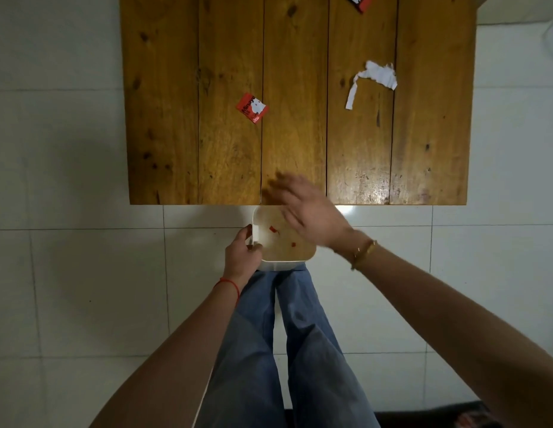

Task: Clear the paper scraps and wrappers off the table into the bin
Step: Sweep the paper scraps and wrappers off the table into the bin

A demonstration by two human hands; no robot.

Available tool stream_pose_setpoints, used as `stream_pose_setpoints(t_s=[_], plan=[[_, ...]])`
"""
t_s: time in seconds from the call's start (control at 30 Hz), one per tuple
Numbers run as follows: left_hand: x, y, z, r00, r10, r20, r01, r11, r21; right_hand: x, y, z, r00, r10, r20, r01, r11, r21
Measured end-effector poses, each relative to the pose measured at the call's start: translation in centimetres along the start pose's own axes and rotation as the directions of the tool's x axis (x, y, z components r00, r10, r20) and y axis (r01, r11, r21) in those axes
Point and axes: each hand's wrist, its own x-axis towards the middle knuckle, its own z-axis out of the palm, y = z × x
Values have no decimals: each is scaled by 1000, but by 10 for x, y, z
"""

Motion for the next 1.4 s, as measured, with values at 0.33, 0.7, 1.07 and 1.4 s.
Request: stream_pose_setpoints(t_s=[0.33,0.7,1.07,1.4], plan=[[10,-5,-13,1000,12,-9,-12,1000,21,137,21,-46,984,178,6,-175,970,-169],[5,-5,-10,1000,-8,8,7,999,34,1,0,16,977,-114,183,135,985,-111],[-4,6,15,998,20,60,-23,998,58,-26,46,-21,953,244,-182,-244,970,22],[5,17,41,998,19,65,-22,999,47,45,146,-102,789,574,-220,-591,806,-14]])
